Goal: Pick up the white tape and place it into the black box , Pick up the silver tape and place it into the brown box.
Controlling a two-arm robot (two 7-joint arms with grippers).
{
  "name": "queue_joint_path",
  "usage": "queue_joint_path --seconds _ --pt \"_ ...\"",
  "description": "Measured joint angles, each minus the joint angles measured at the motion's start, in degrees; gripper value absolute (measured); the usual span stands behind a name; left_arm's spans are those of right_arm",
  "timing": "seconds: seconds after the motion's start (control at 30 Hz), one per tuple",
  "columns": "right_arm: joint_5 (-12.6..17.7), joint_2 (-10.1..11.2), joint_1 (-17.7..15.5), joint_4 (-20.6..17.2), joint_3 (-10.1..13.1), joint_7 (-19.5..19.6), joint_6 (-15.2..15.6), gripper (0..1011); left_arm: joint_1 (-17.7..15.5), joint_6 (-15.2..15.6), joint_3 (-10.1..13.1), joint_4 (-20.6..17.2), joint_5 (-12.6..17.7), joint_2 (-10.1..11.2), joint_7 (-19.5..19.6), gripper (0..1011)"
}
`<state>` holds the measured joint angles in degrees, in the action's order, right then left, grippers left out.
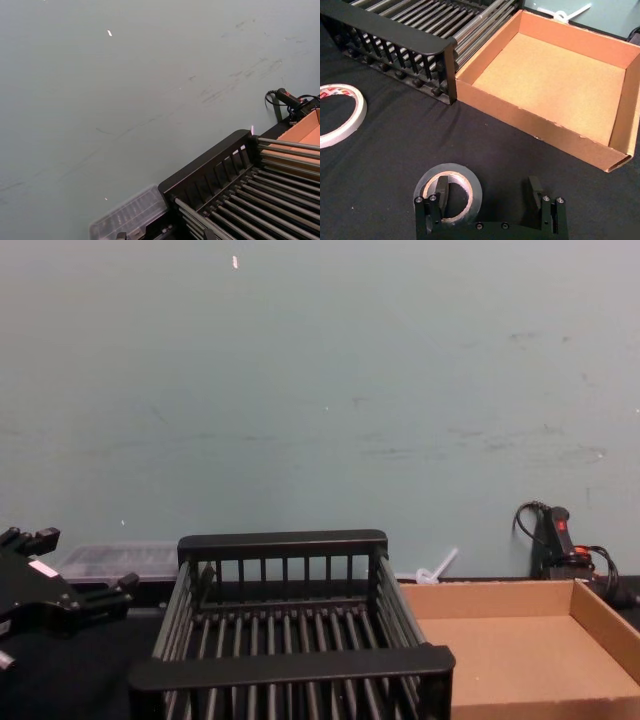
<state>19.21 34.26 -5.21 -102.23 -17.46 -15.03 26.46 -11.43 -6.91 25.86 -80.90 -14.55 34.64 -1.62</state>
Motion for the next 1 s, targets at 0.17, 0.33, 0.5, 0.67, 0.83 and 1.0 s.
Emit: queue_joint_path --seconds 0.17,0.33,0.5,0.67,0.83,1.0 --pt "-0.6 -0.5 -0.2 0.1 0.1 -0.3 0.4 1002 0.0 0.0 0.0 0.0 0.0 0.0 0.0 1001" --pt "-1.0 -0.7 -0.2 0.1 0.2 -0.2 0.4 1003 0.0 0.0 0.0 0.0 0.0 0.0 0.0 1001" --pt "-1.0 -0.7 -0.2 0.1 0.2 -0.2 0.4 1002 0.0 0.0 0.0 0.0 0.0 0.0 0.0 1001" --pt "-0.9 -0.6 -0.2 0.0 0.2 -0.2 0.4 944 0.0 0.0 0.0 0.0 0.0 0.0 0.0 1001" --pt "-0.8 -0.6 -0.2 0.0 0.2 -0.1 0.4 824 0.0 0.0 0.0 0.0 0.0 0.0 0.0 1001" --pt "-0.8 -0.5 -0.2 0.0 0.2 -0.1 0.4 693 0.0 0.0 0.0 0.0 0.0 0.0 0.0 1001"
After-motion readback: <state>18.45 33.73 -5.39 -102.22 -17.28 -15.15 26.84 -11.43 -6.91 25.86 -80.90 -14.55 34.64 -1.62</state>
